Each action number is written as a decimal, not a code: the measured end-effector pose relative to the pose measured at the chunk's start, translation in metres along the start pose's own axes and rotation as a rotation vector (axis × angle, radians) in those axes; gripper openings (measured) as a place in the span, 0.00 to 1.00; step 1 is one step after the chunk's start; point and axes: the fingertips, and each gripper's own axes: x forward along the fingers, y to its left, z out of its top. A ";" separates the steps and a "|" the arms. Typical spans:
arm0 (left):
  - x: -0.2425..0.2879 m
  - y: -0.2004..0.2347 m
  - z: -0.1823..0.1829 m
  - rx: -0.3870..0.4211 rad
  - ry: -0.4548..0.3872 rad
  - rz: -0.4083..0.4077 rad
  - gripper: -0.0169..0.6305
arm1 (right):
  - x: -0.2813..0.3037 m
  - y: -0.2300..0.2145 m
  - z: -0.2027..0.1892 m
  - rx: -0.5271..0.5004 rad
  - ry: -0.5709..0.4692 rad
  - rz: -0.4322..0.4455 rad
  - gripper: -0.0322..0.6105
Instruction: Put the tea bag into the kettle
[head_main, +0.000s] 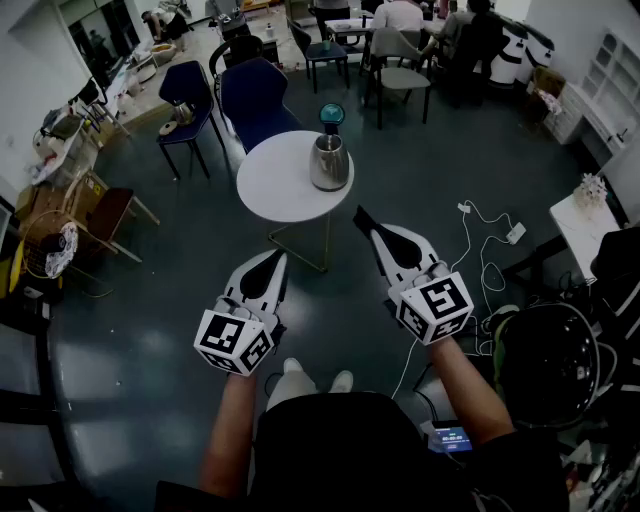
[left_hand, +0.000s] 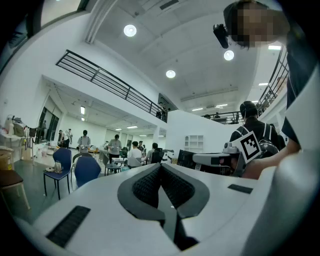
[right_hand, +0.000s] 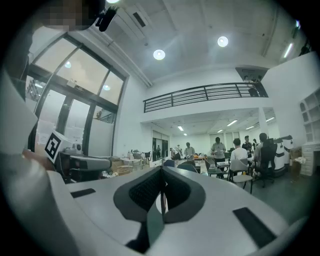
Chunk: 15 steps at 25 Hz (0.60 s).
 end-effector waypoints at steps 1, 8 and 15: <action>-0.002 -0.001 -0.001 -0.002 0.000 -0.002 0.05 | -0.001 0.002 -0.001 0.001 0.000 -0.001 0.08; -0.016 0.001 -0.009 -0.013 -0.008 0.000 0.05 | -0.005 0.016 -0.009 0.022 -0.007 0.005 0.08; 0.000 -0.001 0.000 -0.029 -0.003 0.015 0.05 | -0.002 -0.002 0.001 0.020 0.000 0.015 0.08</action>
